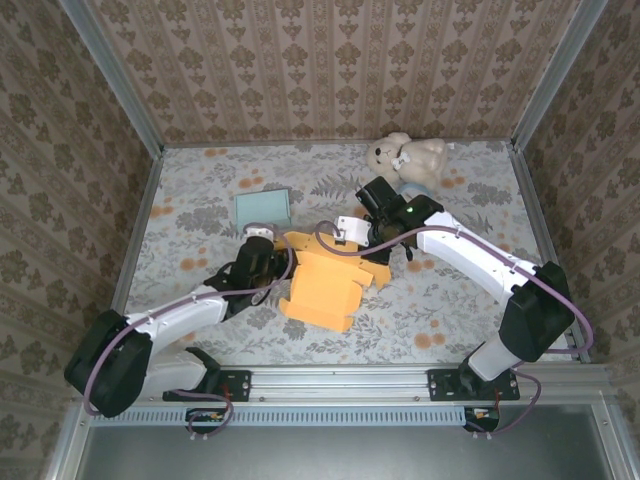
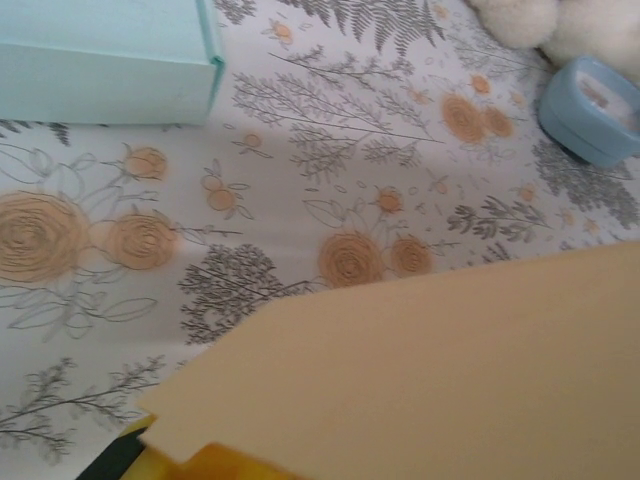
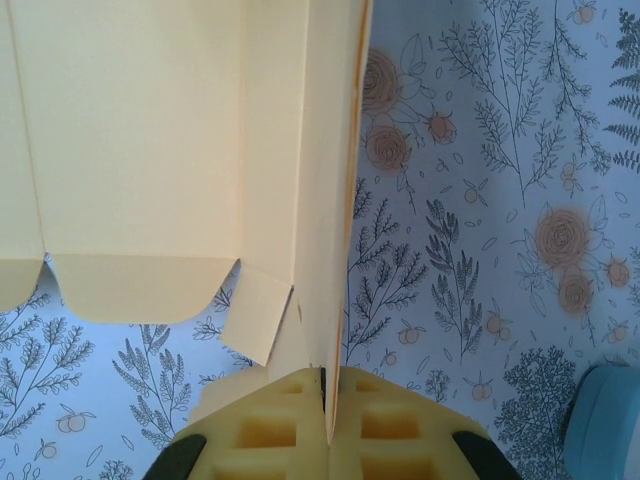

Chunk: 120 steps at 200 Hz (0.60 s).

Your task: Fold the paper box

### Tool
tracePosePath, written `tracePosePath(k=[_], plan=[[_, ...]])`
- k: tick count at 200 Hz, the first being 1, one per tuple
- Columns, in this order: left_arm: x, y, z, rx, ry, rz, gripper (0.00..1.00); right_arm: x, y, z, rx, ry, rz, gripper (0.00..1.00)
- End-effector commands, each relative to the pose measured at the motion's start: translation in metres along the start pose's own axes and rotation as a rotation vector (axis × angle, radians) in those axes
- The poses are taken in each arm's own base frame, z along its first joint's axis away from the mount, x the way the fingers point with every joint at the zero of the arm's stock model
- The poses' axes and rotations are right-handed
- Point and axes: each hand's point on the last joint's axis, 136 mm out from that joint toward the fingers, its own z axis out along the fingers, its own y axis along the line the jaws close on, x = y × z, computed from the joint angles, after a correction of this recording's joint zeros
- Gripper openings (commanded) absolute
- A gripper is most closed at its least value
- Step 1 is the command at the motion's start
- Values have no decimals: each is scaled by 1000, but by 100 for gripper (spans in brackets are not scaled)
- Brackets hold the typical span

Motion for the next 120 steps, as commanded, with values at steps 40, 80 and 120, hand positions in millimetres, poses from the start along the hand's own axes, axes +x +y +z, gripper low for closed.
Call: tracePosePath(k=[40,80,120], plan=[[1,-61,3,166,18,10,24,-4,6,8,-44,-19,29,0],[7,-62,21,152,44,-2,23,-5,7,9,-55,-24,32,0],[10,-67,23,185,54,-5,23,1,4,17,-34,7,25,0]])
